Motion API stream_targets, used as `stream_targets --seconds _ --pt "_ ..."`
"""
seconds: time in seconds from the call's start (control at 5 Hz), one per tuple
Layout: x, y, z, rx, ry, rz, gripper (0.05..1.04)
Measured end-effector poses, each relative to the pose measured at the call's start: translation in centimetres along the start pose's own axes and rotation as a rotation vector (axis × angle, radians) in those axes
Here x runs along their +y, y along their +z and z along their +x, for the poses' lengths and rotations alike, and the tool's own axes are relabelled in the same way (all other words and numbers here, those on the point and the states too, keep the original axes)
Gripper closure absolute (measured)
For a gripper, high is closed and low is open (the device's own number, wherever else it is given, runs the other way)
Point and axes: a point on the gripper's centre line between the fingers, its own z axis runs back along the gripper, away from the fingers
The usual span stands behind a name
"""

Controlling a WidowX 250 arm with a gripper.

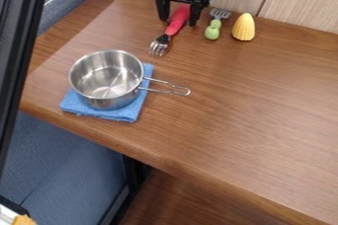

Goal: Move the red fork to the upper side of the silver pot

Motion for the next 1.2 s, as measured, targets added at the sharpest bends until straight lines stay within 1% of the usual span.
stream_targets --seconds 0.2,0.4,0.6,0.8,1.2 --pt "0.1 -0.3 -0.3 0.014 0.003 0.006 0.074" --pt "0.5 1.5 -0.2 -0.008 -0.006 0.026 0.081" --pt "1.0 5.7 0.2 -0.093 0.015 0.051 0.082" --pt "1.2 7.4 0.0 -0.125 0.018 0.062 0.082" --pt "1.2 7.3 -0.1 -0.121 0.018 0.062 0.083"
